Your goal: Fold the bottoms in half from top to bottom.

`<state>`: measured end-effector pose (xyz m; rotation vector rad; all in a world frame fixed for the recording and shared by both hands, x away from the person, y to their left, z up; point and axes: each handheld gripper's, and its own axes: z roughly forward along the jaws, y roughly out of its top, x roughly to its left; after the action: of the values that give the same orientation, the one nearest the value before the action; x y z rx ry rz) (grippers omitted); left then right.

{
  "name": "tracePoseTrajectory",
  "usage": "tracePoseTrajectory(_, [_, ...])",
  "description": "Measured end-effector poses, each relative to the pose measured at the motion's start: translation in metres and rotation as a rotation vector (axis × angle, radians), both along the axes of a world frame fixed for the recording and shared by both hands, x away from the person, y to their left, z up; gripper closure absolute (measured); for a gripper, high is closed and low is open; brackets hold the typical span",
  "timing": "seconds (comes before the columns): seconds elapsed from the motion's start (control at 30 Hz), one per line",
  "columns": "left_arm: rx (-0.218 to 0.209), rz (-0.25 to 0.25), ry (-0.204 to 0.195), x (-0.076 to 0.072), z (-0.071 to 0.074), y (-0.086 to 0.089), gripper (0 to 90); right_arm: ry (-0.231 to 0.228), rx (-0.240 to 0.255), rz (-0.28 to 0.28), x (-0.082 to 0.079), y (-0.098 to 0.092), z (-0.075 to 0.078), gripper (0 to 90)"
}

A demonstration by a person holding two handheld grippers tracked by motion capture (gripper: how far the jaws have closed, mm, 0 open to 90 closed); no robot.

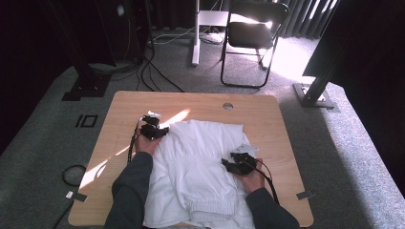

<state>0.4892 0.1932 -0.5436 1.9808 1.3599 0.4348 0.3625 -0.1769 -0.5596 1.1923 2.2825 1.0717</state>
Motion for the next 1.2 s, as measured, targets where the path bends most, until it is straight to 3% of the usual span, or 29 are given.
tracePoseTrajectory(0.03, [-0.017, 0.002, 0.002, 0.0, 0.0, 0.001, 76.3, 0.003, 0.0, 0.001, 0.0, -0.001, 0.0, 50.5])
tracePoseTrajectory(0.07, [-0.024, 0.004, -0.001, -0.001, -0.001, 0.001, 79.1, 0.004, 0.002, 0.0, 0.001, -0.001, 0.001, 51.5])
tracePoseTrajectory(0.17, [-0.011, 0.002, -0.001, -0.002, 0.0, -0.001, 79.9, 0.033, 0.0, 0.014, 0.003, -0.004, 0.004, 58.6])
tracePoseTrajectory(0.23, [-0.007, 0.003, -0.003, -0.002, -0.001, -0.002, 79.5, 0.063, 0.041, 0.019, 0.01, -0.01, 0.008, 61.5])
tracePoseTrajectory(0.33, [-0.017, -0.001, -0.001, -0.001, -0.001, 0.0, 78.4, 0.023, 0.037, -0.042, 0.024, -0.02, 0.017, 53.6])
tracePoseTrajectory(0.5, [-0.004, -0.003, -0.007, -0.002, -0.001, -0.001, 77.0, -0.002, 0.1, -0.14, 0.073, -0.037, 0.036, 45.5])
tracePoseTrajectory(0.6, [-0.008, -0.006, -0.006, -0.001, -0.001, -0.001, 76.5, -0.005, 0.087, -0.186, 0.106, -0.038, 0.042, 37.7])
tracePoseTrajectory(0.67, [-0.009, -0.008, -0.006, -0.001, -0.001, 0.0, 76.2, 0.049, 0.09, -0.218, 0.128, -0.039, 0.038, 32.1])
tracePoseTrajectory(0.77, [-0.012, -0.007, -0.006, -0.001, -0.001, 0.0, 75.9, 0.113, 0.102, -0.241, 0.146, -0.04, 0.026, 31.1])
tracePoseTrajectory(0.83, [-0.014, -0.007, -0.005, -0.001, -0.001, 0.0, 75.9, 0.157, 0.101, -0.239, 0.151, -0.038, 0.018, 32.3])
tracePoseTrajectory(0.93, [-0.016, -0.005, -0.002, -0.001, -0.001, 0.0, 75.8, 0.167, 0.064, -0.24, 0.152, -0.033, 0.014, 34.0])
tracePoseTrajectory(0.97, [-0.015, -0.003, 0.002, -0.001, -0.001, -0.001, 75.8, 0.164, 0.058, -0.241, 0.151, -0.032, 0.014, 39.3])
tracePoseTrajectory(1.0, [-0.014, -0.002, 0.004, -0.001, -0.001, -0.001, 76.0, 0.184, 0.071, -0.236, 0.149, -0.029, 0.016, 57.1])
tracePoseTrajectory(1.1, [-0.029, 0.004, 0.023, -0.002, 0.001, 0.0, 78.9, 0.228, 0.07, -0.208, 0.147, -0.028, 0.018, 85.2])
tracePoseTrajectory(1.2, [-0.073, 0.004, 0.021, -0.005, 0.005, 0.006, 82.6, 0.212, 0.065, -0.203, 0.144, -0.031, 0.022, 88.1])
